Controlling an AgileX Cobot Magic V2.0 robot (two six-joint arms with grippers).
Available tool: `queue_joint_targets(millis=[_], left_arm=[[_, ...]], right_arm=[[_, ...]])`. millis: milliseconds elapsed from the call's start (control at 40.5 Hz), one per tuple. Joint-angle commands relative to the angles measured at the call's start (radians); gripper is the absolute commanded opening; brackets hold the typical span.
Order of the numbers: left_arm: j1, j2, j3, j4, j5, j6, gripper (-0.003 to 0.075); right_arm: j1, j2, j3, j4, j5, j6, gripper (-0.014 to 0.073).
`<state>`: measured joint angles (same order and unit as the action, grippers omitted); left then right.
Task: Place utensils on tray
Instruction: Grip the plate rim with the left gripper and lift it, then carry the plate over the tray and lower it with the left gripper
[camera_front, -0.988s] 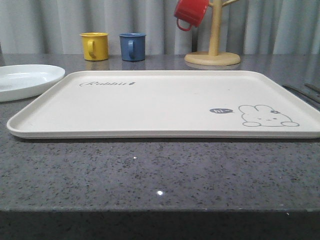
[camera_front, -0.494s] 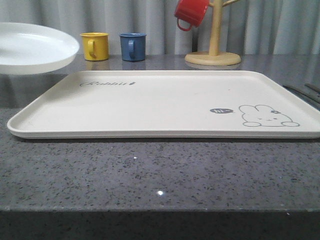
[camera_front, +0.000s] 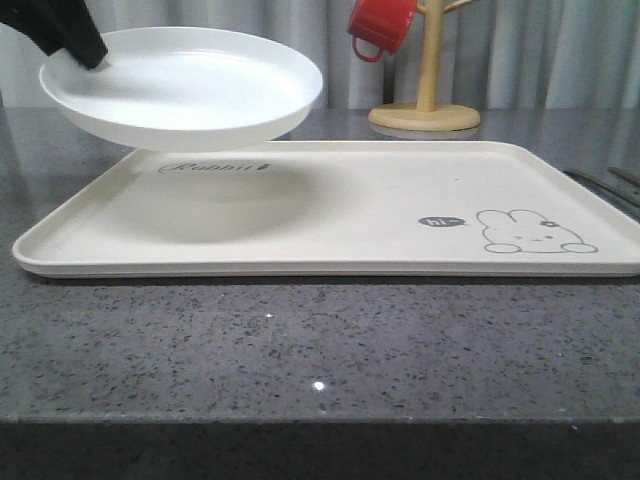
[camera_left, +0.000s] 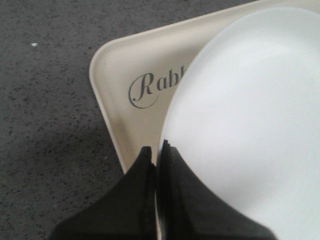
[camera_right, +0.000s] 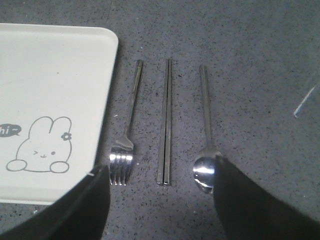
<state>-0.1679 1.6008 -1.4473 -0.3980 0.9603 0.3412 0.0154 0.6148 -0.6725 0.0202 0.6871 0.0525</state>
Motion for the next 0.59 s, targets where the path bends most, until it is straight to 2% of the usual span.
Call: queue_joint_targets(millis=[0,198,568], left_arm=[[-0.023,-0.023,-0.028,-0.043,-0.047,0.001,-0.002],[-0.032,0.043,-0.026,-0.085,-0.038,0.001,-0.002],[-0.032,0.113,-0.026,-0.059,-0.045,0.001,-0.0019]], right_arm=[[-0.005,0.005,-0.024,-0.013,-0.062,-0.006,0.0477],[-0.005,0.005,-0.024,-0.013,-0.062,-0.006,0.0477],[-0.005,0.005,-0.024,-0.013,-0.062,-0.006,0.0477]])
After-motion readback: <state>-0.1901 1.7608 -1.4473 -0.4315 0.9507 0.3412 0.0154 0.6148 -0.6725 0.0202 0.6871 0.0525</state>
